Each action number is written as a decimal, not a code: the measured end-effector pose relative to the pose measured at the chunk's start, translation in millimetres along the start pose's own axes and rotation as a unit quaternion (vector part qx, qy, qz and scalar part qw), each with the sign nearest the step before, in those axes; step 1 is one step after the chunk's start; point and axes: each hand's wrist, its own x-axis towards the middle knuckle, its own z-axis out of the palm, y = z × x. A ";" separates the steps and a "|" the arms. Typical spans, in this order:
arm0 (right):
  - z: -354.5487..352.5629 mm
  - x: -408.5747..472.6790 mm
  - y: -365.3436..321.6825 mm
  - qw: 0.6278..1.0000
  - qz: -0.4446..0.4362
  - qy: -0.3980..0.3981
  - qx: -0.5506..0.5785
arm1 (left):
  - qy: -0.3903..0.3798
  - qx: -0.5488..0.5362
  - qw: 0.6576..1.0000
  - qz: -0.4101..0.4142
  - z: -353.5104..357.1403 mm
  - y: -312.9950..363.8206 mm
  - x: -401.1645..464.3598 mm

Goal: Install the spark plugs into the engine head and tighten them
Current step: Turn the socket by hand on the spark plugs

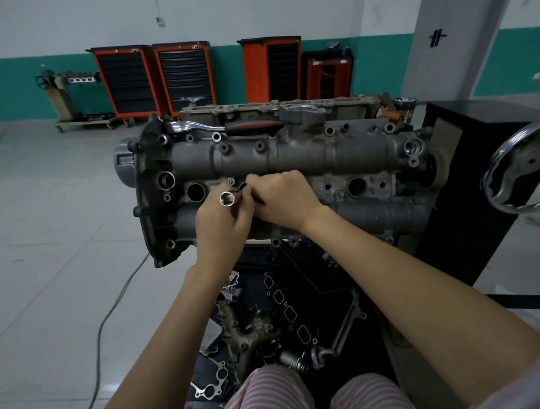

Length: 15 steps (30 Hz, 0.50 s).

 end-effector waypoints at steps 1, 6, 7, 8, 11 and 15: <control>0.4 0.9 1.0 1.000 0.014 -0.011 0.002 | -0.002 -0.008 1.000 -0.008 0.2 -0.2 -0.9; 3.9 2.0 5.5 0.997 0.006 -0.074 -0.001 | -0.007 -0.020 0.999 -0.024 -2.0 -1.2 0.1; 3.6 1.8 5.4 0.997 0.000 -0.076 0.001 | -0.007 -0.014 1.000 -0.022 -2.0 -1.4 0.8; 3.5 1.5 5.7 0.997 -0.006 -0.075 0.002 | -0.006 -0.009 1.000 -0.018 -2.2 -1.3 1.5; 3.2 0.4 7.5 0.998 -0.001 -0.066 -0.014 | 0.000 0.000 1.000 -0.019 -1.5 1.7 3.2; 3.5 -1.4 5.2 0.999 -0.008 -0.047 -0.022 | 0.010 0.007 1.000 -0.007 0.3 2.4 2.0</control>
